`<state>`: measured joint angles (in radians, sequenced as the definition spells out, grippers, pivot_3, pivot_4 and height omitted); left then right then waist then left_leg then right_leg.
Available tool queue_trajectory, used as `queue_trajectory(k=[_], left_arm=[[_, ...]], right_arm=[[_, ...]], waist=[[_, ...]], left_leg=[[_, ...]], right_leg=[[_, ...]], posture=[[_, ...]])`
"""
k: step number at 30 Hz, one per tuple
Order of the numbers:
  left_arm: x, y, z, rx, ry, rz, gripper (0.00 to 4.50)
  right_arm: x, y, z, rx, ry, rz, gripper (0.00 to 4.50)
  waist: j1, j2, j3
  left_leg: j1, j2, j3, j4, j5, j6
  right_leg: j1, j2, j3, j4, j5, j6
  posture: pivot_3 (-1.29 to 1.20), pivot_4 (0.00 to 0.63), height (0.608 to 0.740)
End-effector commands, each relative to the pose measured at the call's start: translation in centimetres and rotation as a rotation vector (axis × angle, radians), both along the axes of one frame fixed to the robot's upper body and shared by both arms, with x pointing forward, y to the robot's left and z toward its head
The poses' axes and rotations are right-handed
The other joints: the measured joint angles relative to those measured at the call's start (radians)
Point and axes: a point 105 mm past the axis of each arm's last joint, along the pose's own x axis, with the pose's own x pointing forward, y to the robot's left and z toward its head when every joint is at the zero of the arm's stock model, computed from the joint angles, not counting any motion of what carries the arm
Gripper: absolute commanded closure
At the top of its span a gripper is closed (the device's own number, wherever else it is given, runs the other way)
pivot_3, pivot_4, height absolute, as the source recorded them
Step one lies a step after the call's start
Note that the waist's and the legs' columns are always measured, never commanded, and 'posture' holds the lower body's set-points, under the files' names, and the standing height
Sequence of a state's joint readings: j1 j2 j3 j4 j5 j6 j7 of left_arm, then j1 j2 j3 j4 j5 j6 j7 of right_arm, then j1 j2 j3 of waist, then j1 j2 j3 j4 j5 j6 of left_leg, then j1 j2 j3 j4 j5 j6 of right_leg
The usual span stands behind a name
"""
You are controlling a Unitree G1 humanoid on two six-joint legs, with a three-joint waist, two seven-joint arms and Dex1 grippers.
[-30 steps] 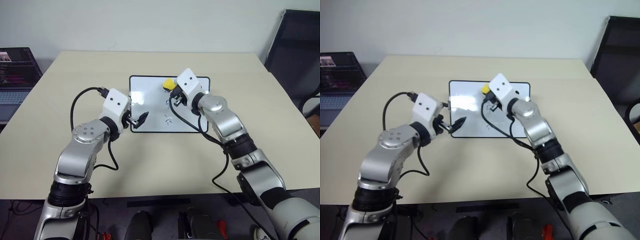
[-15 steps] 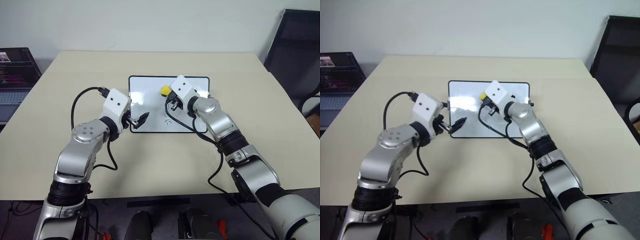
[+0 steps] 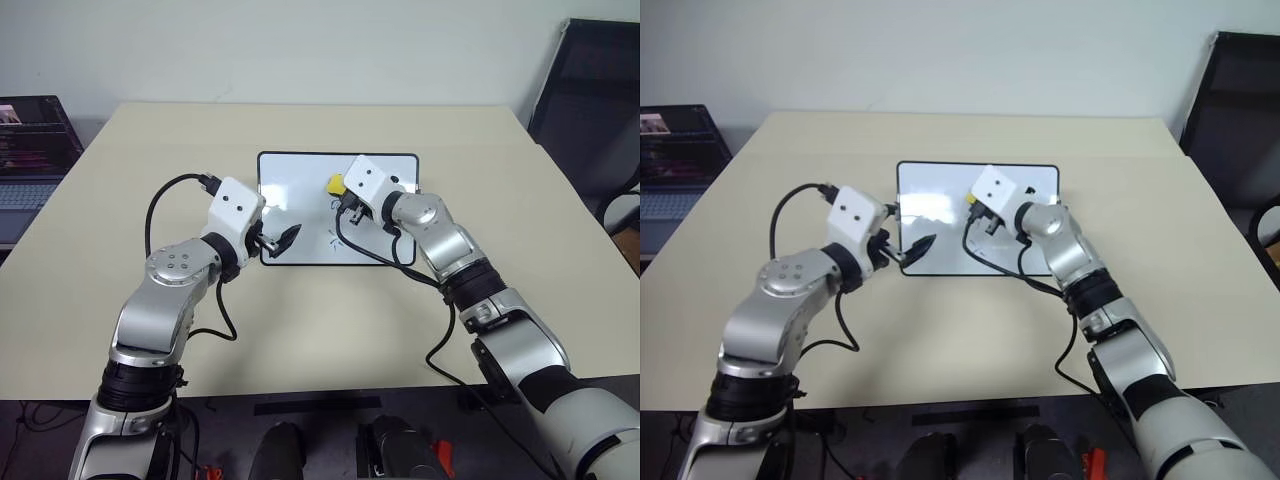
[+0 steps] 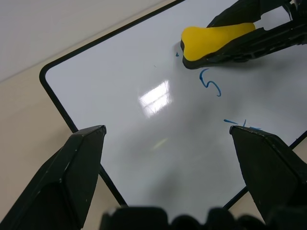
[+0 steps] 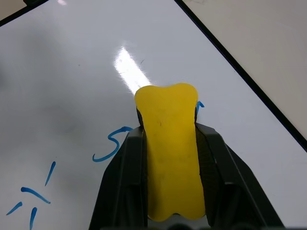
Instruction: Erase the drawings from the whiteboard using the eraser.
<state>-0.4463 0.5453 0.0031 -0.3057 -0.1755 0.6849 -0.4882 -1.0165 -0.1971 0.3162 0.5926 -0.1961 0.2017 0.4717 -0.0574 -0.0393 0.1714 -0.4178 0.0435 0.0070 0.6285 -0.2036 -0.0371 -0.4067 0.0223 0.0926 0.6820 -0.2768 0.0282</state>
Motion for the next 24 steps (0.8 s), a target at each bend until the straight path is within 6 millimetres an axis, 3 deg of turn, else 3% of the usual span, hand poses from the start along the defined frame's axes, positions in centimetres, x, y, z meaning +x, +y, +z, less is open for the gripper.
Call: queue_trajectory(k=[1, 12, 24], left_arm=[[-0.2, -1.0, 1.8, 0.003, -0.068, -0.030, 0.00], [-0.1, -1.2, 1.8, -0.002, -0.065, -0.042, 0.00], [0.0, -1.3, 1.7, -0.002, -0.065, -0.050, 0.00]], right_arm=[[1.1, -1.5, 2.8, 0.045, -0.105, -0.092, 3.49], [0.3, -2.5, -0.3, -0.072, 0.024, -0.040, 3.49], [0.2, -3.2, 1.2, -0.103, -0.029, -0.043, 3.49]], waist=[[0.000, 0.000, 0.000], [0.001, 0.000, 0.000], [0.001, 0.000, 0.000]], left_leg=[[0.000, 0.000, 0.000, 0.000, 0.000, 0.000], [0.000, 0.000, 0.000, 0.000, 0.000, 0.000], [0.000, -0.001, 0.000, 0.000, 0.000, 0.000]], right_leg=[[0.000, 0.000, 0.000, 0.000, 0.000, 0.000], [0.000, 0.000, 0.000, 0.000, 0.000, 0.000], [0.001, 0.000, 0.000, 0.000, 0.000, 0.000]], posture=[[0.00, 0.150, 0.740], [0.00, 0.150, 0.740], [0.00, 0.150, 0.740]])
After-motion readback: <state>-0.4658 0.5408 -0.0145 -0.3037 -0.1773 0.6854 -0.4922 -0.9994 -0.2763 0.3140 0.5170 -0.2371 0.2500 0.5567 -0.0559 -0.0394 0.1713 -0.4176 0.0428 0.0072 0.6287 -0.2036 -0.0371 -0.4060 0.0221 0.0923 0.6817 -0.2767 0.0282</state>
